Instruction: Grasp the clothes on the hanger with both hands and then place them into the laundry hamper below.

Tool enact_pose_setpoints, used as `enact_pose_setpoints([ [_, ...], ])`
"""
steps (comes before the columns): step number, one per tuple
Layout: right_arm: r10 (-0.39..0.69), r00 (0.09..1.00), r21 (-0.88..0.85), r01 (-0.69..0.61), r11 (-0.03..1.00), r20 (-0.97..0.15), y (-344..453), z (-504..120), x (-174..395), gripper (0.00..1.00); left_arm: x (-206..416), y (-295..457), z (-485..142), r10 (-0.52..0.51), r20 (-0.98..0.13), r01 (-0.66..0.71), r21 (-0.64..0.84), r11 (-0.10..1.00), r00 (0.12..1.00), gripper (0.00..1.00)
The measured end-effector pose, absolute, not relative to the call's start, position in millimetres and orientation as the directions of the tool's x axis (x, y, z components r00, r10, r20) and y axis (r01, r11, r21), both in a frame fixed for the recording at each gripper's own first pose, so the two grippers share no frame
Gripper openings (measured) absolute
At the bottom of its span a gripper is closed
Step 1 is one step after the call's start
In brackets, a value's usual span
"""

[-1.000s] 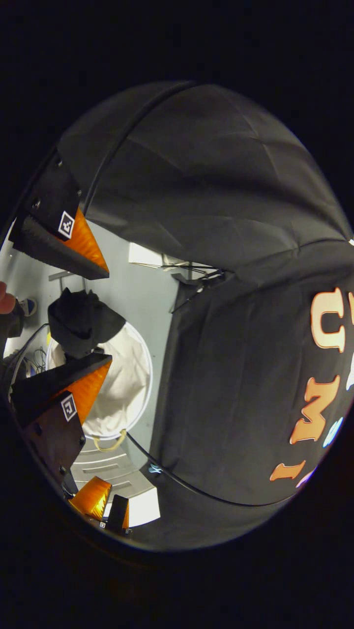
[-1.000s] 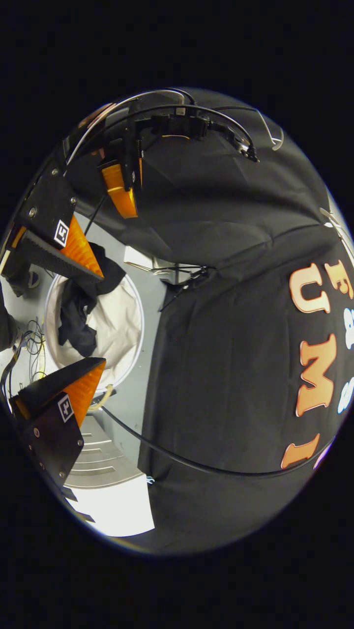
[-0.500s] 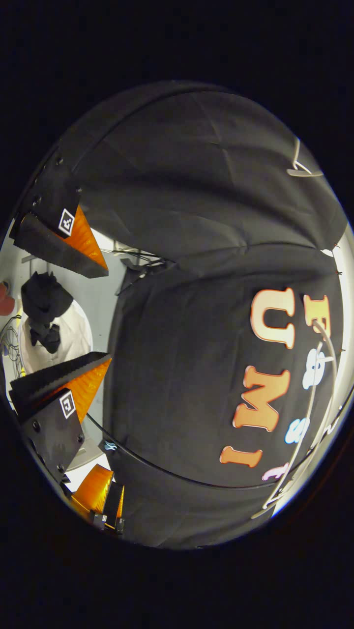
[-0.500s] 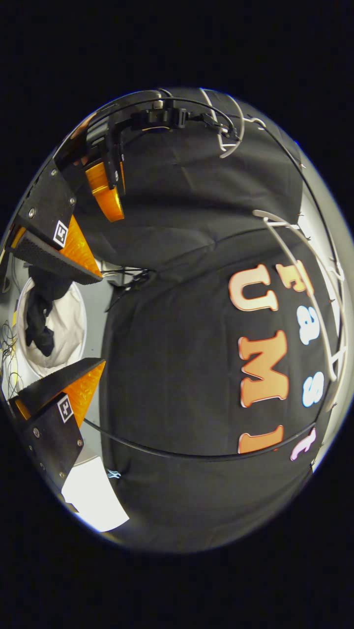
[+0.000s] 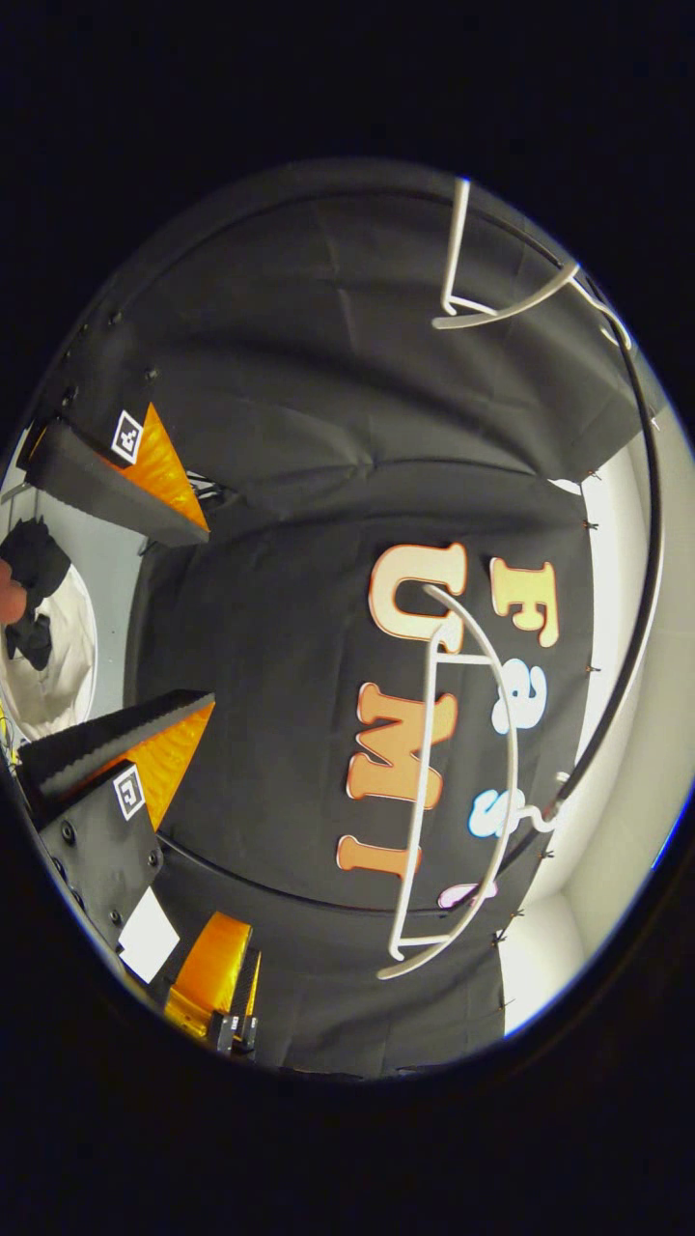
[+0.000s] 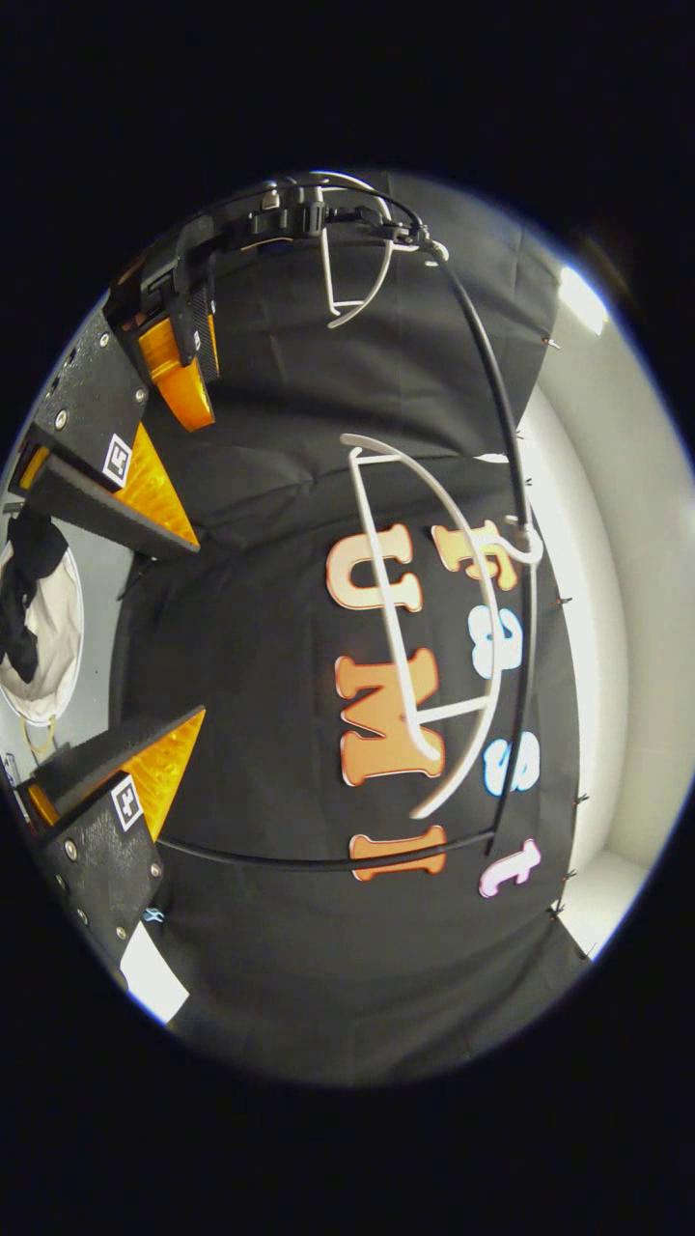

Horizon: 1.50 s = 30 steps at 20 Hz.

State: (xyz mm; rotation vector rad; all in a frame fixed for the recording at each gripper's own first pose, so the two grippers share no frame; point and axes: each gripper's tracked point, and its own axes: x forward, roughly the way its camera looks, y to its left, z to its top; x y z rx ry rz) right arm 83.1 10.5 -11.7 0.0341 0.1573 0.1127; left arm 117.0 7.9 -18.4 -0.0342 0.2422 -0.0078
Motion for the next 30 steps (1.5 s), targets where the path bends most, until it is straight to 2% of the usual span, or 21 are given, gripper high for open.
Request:
enact_pose_setpoints([
  [2, 0.099, 0.99, 0.028, -0.097, 0.995, -0.104, 6.0, 10.4, 84.3, 1.0, 118.3, 4.9, 1.5, -0.018, -0.197, 0.011, -0.037, 0.999, 0.98, 0.94],
  [3, 0.093, 0.992, 0.024, -0.091, 0.996, -0.085, 6.5, 19.7, 83.2, 0.82, 118.0, 3.8, 12.1, -0.02, -0.175, 0.013, -0.041, 0.999, 0.984, 0.94],
  [4, 0.087, 0.994, 0.025, -0.085, 0.996, -0.071, 7.1, 26.4, 83.0, 1.0, 117.4, 1.5, 22.3, -0.025, -0.157, 0.017, -0.048, 0.999, 0.987, 0.95],
  [9, 0.045, 0.999, 0.033, -0.045, 0.998, -0.006, -2.9, 54.9, 72.8, 1.0, 113.3, 0.8, 52.9, -0.03, -0.095, 0.023, -0.067, 0.997, 0.995, 1.0],
  [12, 0.008, 0.999, 0.026, -0.009, 1.0, 0.032, -14.5, 66.1, 66.8, 1.0, 110.2, 3.1, 61.1, -0.022, -0.073, 0.019, -0.052, 0.998, 0.997, 0.94],
  [13, -0.003, 1.0, 0.026, 0.002, 1.0, 0.029, -18.7, 65.6, 64.6, 1.0, 109.3, 2.6, 60.8, -0.023, -0.077, 0.019, -0.055, 0.998, 0.997, 0.94],
  [14, -0.012, 1.0, 0.029, 0.012, 1.0, 0.026, -21.1, 64.1, 64.0, 0.92, 107.6, 1.7, 60.3, -0.026, -0.081, 0.021, -0.064, 0.998, 0.996, 0.94],
  [16, -0.036, 0.999, 0.025, 0.035, 0.999, 0.027, -28.7, 61.5, 61.3, 0.92, 103.7, 3.7, 59.7, -0.028, -0.076, 0.022, -0.078, 0.997, 0.997, 0.94],
  [21, -0.068, 0.998, 0.006, 0.068, 0.998, -0.015, -41.9, 43.4, 51.7, 0.93, 99.8, 11.9, 54.6, -0.014, -0.084, 0.009, -0.062, 0.998, 0.996, 0.94],
  [22, -0.071, 0.997, 0.004, 0.071, 0.997, -0.023, -43.3, 40.6, 49.9, 0.93, 99.6, 13.6, 53.4, -0.009, -0.087, 0.004, -0.057, 0.998, 0.996, 0.97],
  [27, -0.072, 0.997, 0.009, 0.072, 0.997, -0.036, -43.7, 33.5, 46.0, 0.92, 97.8, 14.9, 50.2, -0.004, -0.093, 0.0, -0.044, 0.999, 0.996, 0.94],
  [28, -0.069, 0.997, 0.014, 0.069, 0.997, -0.038, -42.6, 32.3, 45.8, 1.0, 98.0, 14.4, 50.7, -0.003, -0.093, -0.001, -0.043, 0.999, 0.996, 0.97],
  [30, -0.063, 0.997, 0.021, 0.064, 0.998, -0.04, -40.9, 31.4, 48.0, 1.0, 97.9, 14.2, 51.9, -0.002, -0.09, -0.001, -0.039, 0.999, 0.996, 0.97],
])
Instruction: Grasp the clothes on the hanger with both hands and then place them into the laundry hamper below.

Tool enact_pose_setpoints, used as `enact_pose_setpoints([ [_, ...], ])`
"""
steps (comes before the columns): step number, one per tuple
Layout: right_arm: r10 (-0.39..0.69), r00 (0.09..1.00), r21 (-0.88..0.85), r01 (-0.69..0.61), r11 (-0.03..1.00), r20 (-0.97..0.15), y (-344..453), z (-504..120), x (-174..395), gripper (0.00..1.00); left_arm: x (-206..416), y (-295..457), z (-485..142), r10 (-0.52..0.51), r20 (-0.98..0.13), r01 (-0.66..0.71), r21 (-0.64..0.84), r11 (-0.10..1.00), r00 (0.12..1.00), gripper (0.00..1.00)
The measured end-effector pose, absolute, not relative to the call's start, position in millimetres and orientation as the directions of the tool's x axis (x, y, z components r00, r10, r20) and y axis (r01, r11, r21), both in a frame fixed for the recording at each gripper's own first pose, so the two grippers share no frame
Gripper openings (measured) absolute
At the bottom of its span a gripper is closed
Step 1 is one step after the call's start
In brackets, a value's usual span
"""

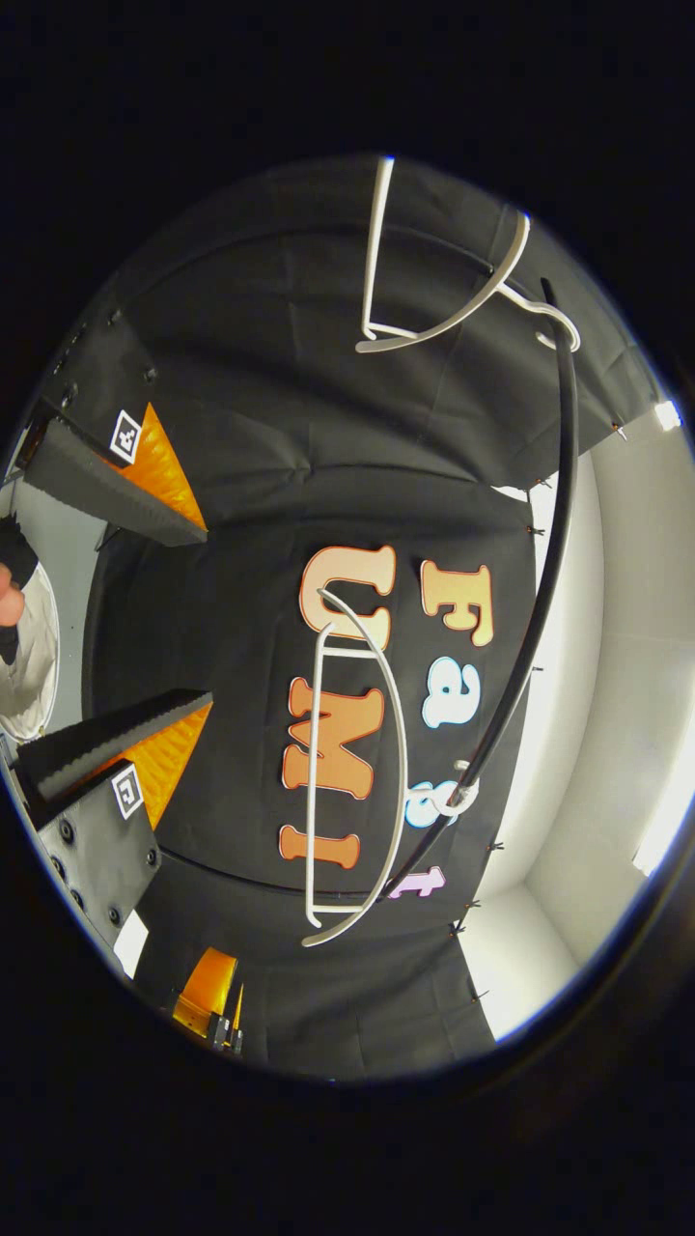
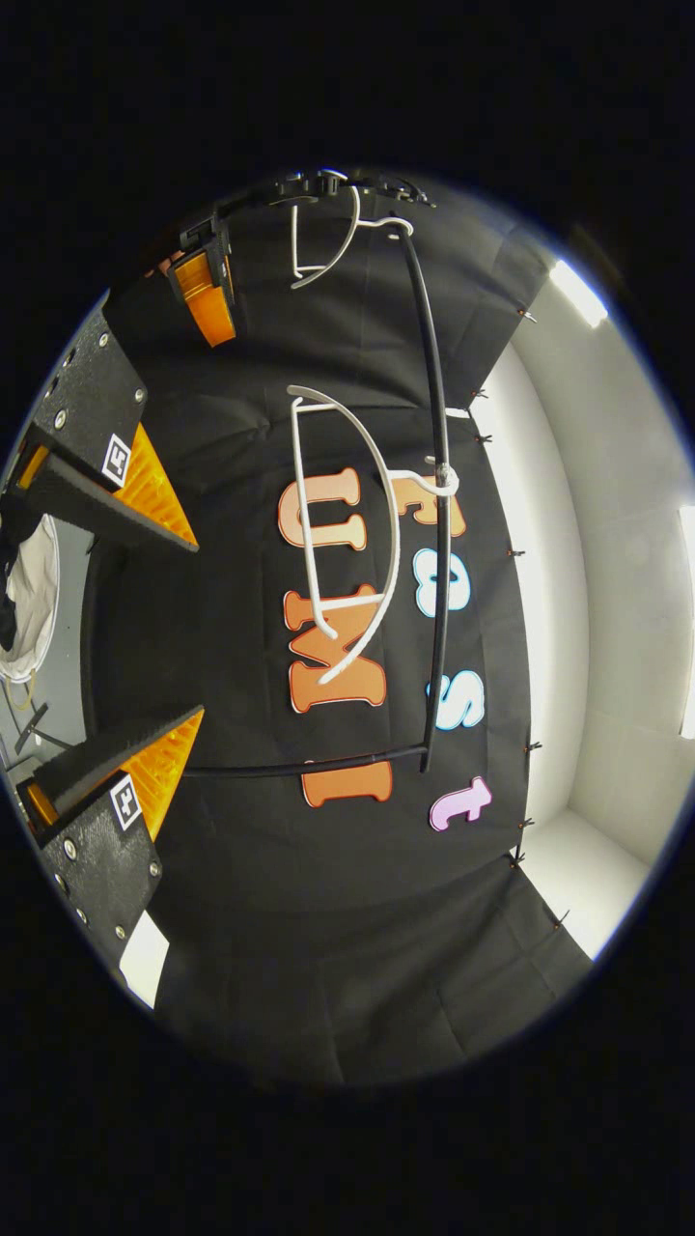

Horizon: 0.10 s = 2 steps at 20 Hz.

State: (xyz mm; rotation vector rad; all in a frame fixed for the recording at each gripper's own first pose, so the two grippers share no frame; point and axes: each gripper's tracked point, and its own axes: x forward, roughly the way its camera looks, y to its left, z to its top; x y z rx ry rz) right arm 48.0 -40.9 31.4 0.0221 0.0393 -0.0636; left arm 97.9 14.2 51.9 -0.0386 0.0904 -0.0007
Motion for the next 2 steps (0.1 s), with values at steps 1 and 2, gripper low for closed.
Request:
enact_pose_setpoints([
  [1, -0.058, 0.997, 0.026, 0.059, 0.998, -0.042, -39.1, 30.8, 46.2, 1.0, 96.2, 13.0, 52.0, -0.004, -0.092, 0.001, -0.037, 0.999, 0.996, 0.97],
  [2, -0.055, 0.998, 0.031, 0.056, 0.998, -0.042, -37.2, 30.8, 45.0, 1.0, 95.4, 12.8, 51.9, -0.005, -0.094, 0.001, -0.036, 0.999, 0.996, 0.97],
])
